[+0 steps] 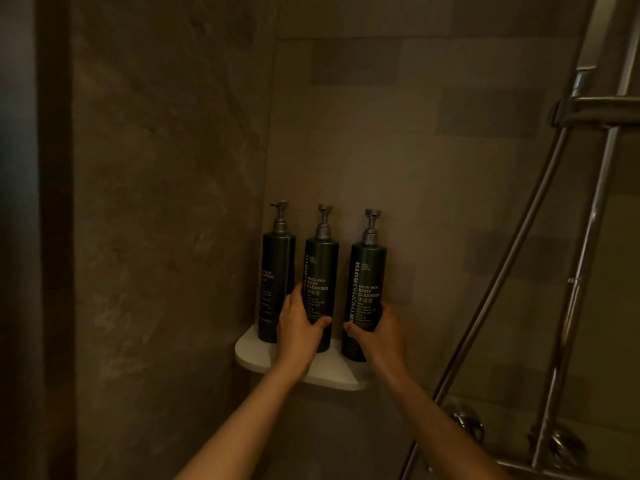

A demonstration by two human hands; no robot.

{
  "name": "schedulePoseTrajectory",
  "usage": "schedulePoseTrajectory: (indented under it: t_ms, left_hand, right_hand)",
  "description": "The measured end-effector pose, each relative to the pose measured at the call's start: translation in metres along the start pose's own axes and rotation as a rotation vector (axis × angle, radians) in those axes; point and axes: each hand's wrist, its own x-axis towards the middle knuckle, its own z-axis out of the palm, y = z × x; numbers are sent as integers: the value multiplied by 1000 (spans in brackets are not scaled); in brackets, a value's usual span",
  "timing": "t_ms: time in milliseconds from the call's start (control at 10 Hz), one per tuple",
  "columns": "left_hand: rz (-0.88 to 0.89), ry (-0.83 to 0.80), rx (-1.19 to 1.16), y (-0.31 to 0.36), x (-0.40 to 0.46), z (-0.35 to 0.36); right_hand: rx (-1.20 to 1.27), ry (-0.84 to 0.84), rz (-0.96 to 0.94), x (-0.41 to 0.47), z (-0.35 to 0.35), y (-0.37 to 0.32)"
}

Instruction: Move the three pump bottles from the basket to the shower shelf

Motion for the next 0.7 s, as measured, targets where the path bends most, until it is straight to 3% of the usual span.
schedulePoseTrajectory:
  t_ms: [700]
  left_hand:
    - [3, -33, -7, -1, 0, -7]
  right_hand:
    - [47, -69, -51, -10, -6, -7]
